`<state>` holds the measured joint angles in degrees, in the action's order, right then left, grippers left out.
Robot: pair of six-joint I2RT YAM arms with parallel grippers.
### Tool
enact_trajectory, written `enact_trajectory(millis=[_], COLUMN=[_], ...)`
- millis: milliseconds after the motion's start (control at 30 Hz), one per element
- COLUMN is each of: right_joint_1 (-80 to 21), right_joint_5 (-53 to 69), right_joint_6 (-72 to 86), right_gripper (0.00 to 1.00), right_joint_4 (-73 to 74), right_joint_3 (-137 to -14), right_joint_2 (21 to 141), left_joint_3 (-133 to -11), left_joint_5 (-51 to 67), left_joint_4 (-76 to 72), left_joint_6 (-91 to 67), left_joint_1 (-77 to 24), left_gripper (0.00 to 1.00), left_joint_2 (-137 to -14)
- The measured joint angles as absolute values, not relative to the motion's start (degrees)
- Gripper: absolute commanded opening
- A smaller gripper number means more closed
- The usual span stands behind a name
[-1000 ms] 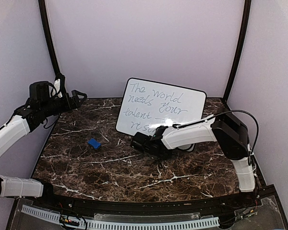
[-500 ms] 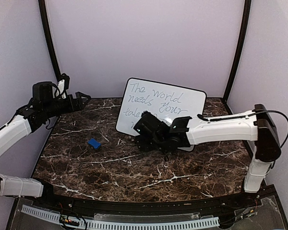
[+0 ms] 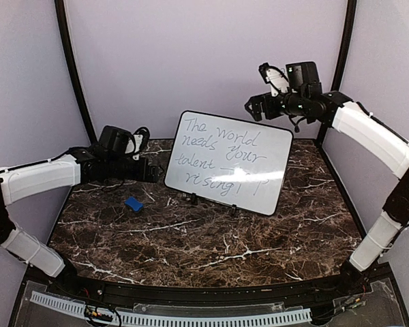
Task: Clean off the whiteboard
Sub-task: Move the whiteboard to the center of the board.
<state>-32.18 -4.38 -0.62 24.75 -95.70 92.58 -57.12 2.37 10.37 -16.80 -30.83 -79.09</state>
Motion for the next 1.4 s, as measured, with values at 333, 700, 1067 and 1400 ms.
enact_trajectory(millis=[333,700,1067,1400], right_joint_1=[-18.83,-15.46,-13.80,-13.80], right_joint_5=[5.78,10.09,15.09,18.24], right_joint_6=[-2.13,-2.26,-1.21,-0.78], right_gripper=[0.97,0.96,0.96,0.95], right_joint_4=[24.84,23.07,22.79,22.59], right_joint_3=[-95.33,-90.41,-88.14,-90.26], right_joint_2=[89.10,86.65,86.30,87.55], left_joint_3=[-60.42,-66.06,-68.51,-70.26], left_joint_5=[-4.21,-5.98,-3.57,-3.03], left_joint_4=[8.54,5.17,3.22,2.85], left_joint_6=[-19.09,-18.55,-15.99,-14.41], left_joint_1=[-41.41,-43.53,-43.66,-43.66], left_gripper=[0.85,0.70,0.59,0.40], left_joint_2=[-94.50,-104.71,-110.50,-113.19])
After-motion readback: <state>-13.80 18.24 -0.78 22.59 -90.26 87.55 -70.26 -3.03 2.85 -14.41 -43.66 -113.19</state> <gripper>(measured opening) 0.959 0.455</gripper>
